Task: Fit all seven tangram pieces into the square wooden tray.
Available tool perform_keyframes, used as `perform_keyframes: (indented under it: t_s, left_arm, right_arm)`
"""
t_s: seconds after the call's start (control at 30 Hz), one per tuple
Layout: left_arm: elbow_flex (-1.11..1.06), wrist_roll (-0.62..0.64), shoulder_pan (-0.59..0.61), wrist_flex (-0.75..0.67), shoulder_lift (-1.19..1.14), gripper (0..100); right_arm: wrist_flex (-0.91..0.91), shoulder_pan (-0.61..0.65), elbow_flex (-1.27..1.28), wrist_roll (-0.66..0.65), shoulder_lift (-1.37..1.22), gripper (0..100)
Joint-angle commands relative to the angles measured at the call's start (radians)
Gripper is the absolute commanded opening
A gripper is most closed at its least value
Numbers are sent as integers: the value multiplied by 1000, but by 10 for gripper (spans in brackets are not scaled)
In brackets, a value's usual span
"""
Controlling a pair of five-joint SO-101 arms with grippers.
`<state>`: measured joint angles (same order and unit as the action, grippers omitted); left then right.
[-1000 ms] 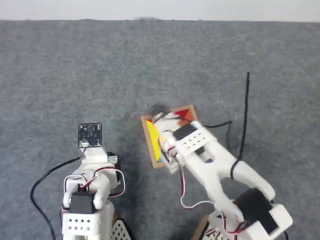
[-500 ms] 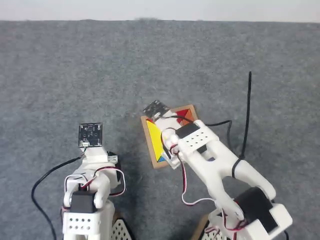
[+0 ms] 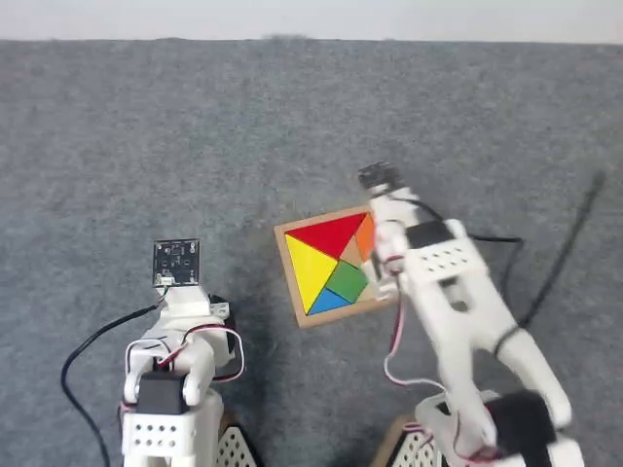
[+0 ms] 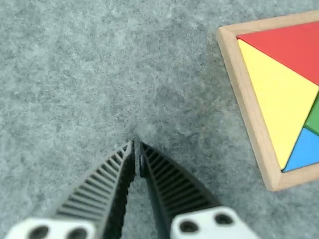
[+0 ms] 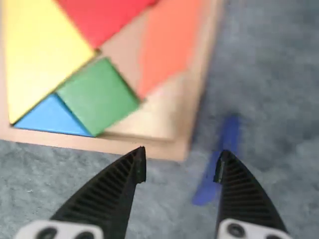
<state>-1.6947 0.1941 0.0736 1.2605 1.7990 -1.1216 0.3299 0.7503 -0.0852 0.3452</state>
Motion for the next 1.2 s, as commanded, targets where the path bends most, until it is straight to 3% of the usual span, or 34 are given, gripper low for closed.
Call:
perform_keyframes:
  t_s: [0.0, 0.13, 0.37, 0.63, 0.77, 1.17]
  left_arm:
    - [12, -11, 6, 2, 20, 14]
    - [12, -11, 6, 2, 20, 14]
    - [12, -11, 6, 2, 20, 14]
    - [12, -11, 6, 2, 20, 14]
    - [12, -11, 6, 2, 20, 14]
    - [12, -11, 6, 2, 20, 14]
  right_arm:
    - [-1, -42, 75, -41, 168, 231]
    - [25, -101, 198, -104, 232, 231]
    - [28, -277, 218, -106, 220, 231]
    - [12, -275, 218, -118, 211, 231]
    - [-42, -209, 222, -199, 222, 231]
    - [7, -217, 114, -183, 203, 232]
